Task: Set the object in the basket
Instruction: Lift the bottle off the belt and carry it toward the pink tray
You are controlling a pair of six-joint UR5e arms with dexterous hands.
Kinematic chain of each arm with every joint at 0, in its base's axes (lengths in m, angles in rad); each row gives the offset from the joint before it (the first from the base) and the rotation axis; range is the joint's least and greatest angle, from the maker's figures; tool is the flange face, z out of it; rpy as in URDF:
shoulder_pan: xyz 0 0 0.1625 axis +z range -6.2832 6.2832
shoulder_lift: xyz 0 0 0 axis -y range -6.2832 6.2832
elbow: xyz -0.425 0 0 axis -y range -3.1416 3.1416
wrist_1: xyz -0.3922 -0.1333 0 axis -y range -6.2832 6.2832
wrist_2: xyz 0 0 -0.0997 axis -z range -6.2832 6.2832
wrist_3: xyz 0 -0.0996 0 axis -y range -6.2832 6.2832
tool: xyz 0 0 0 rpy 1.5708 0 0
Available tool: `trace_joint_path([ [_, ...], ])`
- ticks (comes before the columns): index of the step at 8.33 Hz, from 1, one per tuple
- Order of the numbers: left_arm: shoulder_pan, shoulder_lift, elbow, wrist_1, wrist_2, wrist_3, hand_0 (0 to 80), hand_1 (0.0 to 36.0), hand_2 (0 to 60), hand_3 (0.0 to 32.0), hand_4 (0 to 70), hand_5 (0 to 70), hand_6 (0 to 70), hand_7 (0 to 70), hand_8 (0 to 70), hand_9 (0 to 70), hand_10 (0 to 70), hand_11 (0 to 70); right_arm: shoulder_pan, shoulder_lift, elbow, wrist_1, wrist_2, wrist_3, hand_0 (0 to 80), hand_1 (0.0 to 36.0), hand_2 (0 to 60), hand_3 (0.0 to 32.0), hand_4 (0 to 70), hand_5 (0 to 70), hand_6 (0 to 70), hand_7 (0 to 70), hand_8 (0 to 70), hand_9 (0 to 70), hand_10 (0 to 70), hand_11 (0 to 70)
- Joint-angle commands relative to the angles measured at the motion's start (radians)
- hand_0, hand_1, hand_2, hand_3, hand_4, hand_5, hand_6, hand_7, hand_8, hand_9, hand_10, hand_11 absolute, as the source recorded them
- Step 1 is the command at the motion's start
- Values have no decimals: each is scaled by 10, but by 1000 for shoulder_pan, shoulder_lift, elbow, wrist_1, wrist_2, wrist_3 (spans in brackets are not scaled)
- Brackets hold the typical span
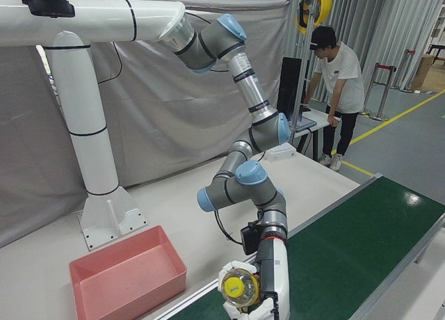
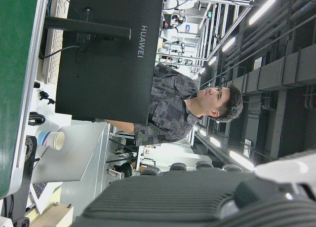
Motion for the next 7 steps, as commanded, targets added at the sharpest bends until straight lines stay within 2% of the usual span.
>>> trace_joint_path([
  [1, 76, -1, -85, 0, 0, 0, 522, 209, 600, 0, 700, 700, 700, 700, 661, 700, 659, 700, 2, 0, 2, 0, -1, 0, 0, 0, 0, 0, 0, 0, 0, 0, 0, 0, 0, 0],
  [4, 133, 11, -125, -52, 0, 9, 508, 189, 600, 0, 700, 700, 700, 700, 645, 700, 634, 700, 2, 0, 3, 0, -1, 2, 0, 0, 0, 0, 0, 0, 0, 0, 0, 0, 0, 0],
  [6, 202, 89, -194, -71, 0, 20, 517, 184, 600, 0, 700, 700, 700, 700, 630, 700, 624, 700, 2, 0, 3, 0, -1, 2, 0, 0, 0, 0, 0, 0, 0, 0, 0, 0, 0, 0],
  [7, 240, 92, -222, -77, 0, 35, 518, 182, 600, 0, 700, 700, 700, 700, 628, 700, 619, 700, 2, -2, 3, 0, 1, 0, 0, 0, 0, 0, 0, 0, 0, 0, 0, 0, 0, 0],
])
